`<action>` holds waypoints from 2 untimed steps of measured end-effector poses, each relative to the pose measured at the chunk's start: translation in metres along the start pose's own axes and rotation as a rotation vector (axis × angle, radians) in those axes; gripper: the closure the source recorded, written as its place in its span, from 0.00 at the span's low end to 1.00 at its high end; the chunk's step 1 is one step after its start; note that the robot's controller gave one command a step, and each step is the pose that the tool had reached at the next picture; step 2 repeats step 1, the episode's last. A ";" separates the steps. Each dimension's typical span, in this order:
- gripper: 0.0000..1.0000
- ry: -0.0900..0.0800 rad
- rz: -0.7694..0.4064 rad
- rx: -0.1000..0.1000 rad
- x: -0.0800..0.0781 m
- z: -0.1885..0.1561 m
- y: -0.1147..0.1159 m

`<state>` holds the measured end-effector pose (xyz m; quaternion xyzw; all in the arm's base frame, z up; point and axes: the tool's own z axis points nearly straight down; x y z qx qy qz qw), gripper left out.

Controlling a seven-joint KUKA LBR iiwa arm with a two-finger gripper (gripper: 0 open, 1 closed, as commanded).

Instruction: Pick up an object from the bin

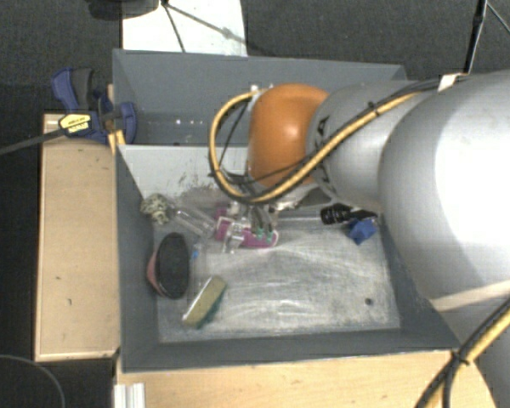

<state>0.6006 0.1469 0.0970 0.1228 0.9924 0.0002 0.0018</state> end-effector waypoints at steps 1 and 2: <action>1.00 -0.001 -0.003 -0.001 -0.001 -0.038 0.000; 1.00 -0.001 -0.003 -0.001 -0.001 -0.038 0.000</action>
Offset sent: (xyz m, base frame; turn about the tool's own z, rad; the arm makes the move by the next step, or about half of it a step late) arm 0.0000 0.0002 0.0357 0.0000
